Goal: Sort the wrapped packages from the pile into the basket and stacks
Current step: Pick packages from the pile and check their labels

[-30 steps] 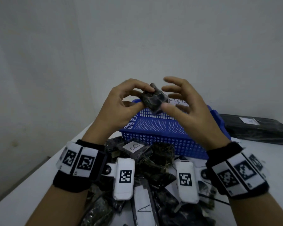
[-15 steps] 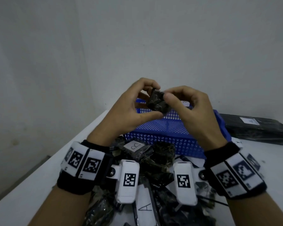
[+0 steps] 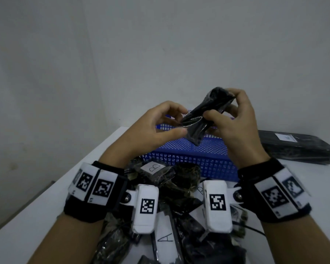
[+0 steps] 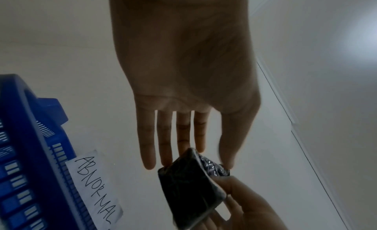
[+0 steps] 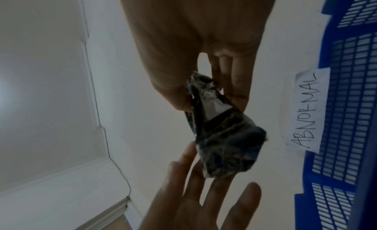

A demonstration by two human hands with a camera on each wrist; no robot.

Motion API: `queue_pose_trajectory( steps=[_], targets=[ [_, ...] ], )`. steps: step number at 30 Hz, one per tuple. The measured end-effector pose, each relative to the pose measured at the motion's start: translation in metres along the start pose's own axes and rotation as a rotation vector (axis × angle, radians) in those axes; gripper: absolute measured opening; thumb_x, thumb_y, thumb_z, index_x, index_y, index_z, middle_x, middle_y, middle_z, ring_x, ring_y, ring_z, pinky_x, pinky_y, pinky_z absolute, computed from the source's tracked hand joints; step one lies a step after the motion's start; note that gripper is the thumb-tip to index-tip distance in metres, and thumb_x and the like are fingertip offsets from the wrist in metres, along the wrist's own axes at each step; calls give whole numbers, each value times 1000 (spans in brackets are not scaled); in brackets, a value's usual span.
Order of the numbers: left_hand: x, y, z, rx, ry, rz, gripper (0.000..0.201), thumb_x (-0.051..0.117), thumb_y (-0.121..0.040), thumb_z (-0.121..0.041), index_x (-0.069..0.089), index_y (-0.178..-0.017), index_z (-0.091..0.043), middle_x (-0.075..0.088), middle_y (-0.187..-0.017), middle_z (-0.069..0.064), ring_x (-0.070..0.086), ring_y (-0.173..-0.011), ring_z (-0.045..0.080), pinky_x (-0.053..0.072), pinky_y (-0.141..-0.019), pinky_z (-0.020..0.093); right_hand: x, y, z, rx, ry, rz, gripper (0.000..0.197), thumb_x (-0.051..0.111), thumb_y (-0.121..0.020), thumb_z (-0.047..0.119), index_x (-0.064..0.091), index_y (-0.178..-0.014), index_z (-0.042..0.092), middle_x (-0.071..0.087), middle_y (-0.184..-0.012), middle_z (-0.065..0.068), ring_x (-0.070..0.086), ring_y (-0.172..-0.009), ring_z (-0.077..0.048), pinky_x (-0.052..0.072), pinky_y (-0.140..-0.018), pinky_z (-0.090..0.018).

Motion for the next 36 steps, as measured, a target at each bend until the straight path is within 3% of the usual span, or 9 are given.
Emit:
queue_pose_trajectory(
  steps=[3,7,12,14,18,21,24,30,36],
  targets=[
    [-8,-3,4,-7,9,-81,26,63,-93,0,63,-106,-23,62,-110,14,68,-89,10,58,-75,29,17,4,-3,58,-21,148,40,72,-92,19,53,-127,18,64,-123,-9,71,-104,-27,63,-71,-36],
    [-23,-3,17,-83,145,-158,27,51,-97,7,65,-108,-13,64,-108,15,70,-87,15,60,-73,30,20,4,5,63,-101,176,25,61,-100,19,59,-125,20,70,-111,-11,75,-77,-22,60,-67,-28],
    [-20,0,19,-118,270,-143,28,63,-91,-20,62,-119,-14,68,-113,9,72,-95,17,59,-75,29,4,3,14,-82,-48,1,17,70,-93,6,66,-109,11,70,-85,-13,73,-60,-20,60,-60,-28],
    [-16,0,18,-108,249,-109,43,70,-81,-24,60,-122,-14,66,-118,12,72,-96,21,58,-77,28,0,3,14,-70,-73,-23,18,71,-92,6,66,-109,8,73,-81,-12,73,-60,-20,60,-60,-27],
    [-18,-3,24,-134,234,-170,27,68,-89,-10,59,-114,-5,67,-111,11,73,-92,23,60,-75,29,6,3,9,-12,-78,45,44,72,-92,9,56,-132,13,78,-94,-11,76,-73,-22,62,-66,-29],
    [-19,-2,26,-155,219,-212,26,66,-91,-18,59,-108,2,68,-101,8,73,-89,21,61,-76,33,23,7,-2,34,-37,128,65,74,-89,11,43,-145,21,74,-114,-9,77,-89,-20,63,-76,-34],
    [-13,0,23,-151,128,-160,30,65,-89,-30,64,-105,-5,70,-100,8,72,-91,18,62,-80,38,28,8,-8,34,5,132,68,73,-90,7,42,-148,23,70,-121,-6,76,-92,-17,63,-79,-38],
    [-35,8,18,-230,314,-243,33,42,-104,-38,65,-99,-15,75,-100,4,72,-86,19,60,-74,35,14,4,-3,86,-151,66,44,71,-88,-4,55,-126,12,76,-103,-13,77,-87,-23,61,-70,-31],
    [-77,-21,37,-271,414,-461,22,46,-104,-28,61,-95,-15,70,-86,2,64,-76,16,52,-61,25,25,-24,-9,136,-35,123,22,71,-89,-2,68,-108,7,74,-101,-11,76,-82,-16,60,-67,-25]
  ],
)
Point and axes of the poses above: each hand's wrist, its own y-axis away from the middle knuckle, its own x-axis out of the palm, z = x × y, the point moved 10 cm from there along -y, towards the middle knuckle
